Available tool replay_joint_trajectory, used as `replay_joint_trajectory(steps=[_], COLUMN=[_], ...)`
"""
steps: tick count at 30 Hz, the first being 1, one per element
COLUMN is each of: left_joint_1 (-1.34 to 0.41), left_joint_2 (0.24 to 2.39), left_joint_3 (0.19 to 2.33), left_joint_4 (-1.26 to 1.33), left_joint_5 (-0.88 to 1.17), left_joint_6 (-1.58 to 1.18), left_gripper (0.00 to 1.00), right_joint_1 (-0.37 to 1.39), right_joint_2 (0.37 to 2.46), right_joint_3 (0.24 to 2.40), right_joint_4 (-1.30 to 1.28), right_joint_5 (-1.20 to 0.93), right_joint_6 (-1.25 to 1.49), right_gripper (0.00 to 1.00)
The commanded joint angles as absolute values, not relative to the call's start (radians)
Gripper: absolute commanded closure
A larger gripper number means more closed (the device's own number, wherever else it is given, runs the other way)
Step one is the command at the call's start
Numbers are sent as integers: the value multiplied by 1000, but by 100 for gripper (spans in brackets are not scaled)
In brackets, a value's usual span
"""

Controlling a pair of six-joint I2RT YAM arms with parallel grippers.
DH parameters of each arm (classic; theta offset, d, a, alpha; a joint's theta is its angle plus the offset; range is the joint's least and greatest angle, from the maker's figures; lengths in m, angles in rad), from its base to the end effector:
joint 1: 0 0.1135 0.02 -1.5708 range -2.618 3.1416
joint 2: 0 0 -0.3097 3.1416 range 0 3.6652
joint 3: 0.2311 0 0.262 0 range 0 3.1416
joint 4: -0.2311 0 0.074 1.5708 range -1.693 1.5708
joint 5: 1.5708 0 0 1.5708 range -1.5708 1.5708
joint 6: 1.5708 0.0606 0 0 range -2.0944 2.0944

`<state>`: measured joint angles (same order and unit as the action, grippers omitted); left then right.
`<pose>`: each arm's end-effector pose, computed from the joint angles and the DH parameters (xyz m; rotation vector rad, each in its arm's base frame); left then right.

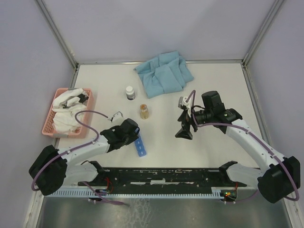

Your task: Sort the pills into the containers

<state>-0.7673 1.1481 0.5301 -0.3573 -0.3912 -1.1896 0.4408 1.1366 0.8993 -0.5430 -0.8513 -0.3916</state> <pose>0.1661 -0.1281 0.1894 -0.6648 2.3847 -0.3558 0.1910 0.1405 0.3127 -1.2622 1.8327 1.0134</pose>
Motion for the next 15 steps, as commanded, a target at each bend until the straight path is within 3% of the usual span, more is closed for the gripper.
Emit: replay_joint_trajectory(steps=[1,5,15], left_joint_1=[-807,-845,-959], left_joint_2=[1185,1188,1157], left_joint_3=[558,549,533], left_joint_4=[-369,-356,-375], left_joint_5=[-462,-459,-434], left_joint_6=[-1291,-1321,-1345], left_gripper=[58,62,60], right_joint_1=[453,457,462], right_joint_2=[1141,1140,1144], right_joint_3=[951,951,950], right_joint_4=[-569,-575,-584], right_joint_5=[-838,-842,-850], right_joint_6=[-437,-439,-446], right_gripper=[0,0,0])
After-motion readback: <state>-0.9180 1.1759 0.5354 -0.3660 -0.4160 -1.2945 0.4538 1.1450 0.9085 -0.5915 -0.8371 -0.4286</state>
